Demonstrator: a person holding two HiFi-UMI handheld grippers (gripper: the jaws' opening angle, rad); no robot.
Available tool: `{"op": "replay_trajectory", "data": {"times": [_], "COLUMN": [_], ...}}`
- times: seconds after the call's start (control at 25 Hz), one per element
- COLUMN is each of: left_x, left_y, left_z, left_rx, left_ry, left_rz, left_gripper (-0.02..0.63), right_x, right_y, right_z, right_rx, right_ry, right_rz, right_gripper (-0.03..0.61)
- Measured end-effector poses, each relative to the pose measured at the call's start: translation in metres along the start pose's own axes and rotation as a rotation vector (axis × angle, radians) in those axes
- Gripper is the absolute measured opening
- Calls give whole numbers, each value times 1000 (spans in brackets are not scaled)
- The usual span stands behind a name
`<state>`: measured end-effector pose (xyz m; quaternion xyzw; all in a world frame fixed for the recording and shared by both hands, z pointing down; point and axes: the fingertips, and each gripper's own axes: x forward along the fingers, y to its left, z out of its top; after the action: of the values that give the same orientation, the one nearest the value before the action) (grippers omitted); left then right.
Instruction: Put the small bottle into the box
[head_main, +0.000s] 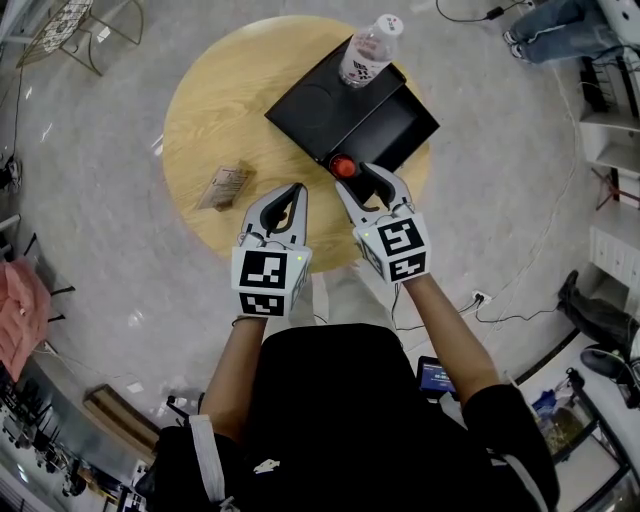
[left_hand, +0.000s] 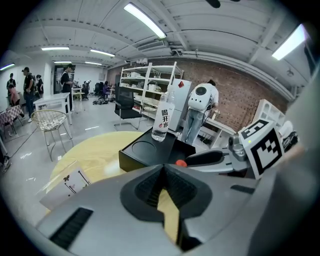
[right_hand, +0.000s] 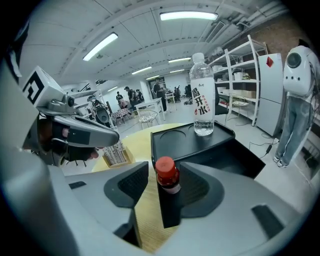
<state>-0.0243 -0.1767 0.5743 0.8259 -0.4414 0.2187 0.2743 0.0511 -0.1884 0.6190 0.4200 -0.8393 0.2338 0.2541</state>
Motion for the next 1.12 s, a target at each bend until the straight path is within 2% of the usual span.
{"op": "replay_trajectory", "data": {"times": [0.44, 0.84, 1.12], "left_x": [-25, -53, -84], "left_y": [-16, -31, -46], "left_z": [21, 71, 119], "left_rx": [36, 99, 151], "left_ry": [-55, -168, -277], "left_rz": [-34, -63, -51], "left_gripper": [11, 11, 11], "right_x": [-34, -79, -121], "right_y": [4, 0, 5], "right_z": [31, 91, 138], "right_rx": [30, 47, 34], "right_ry": [-74, -188, -297], "right_rz": [-62, -158, -196], "right_gripper": [165, 40, 3]}}
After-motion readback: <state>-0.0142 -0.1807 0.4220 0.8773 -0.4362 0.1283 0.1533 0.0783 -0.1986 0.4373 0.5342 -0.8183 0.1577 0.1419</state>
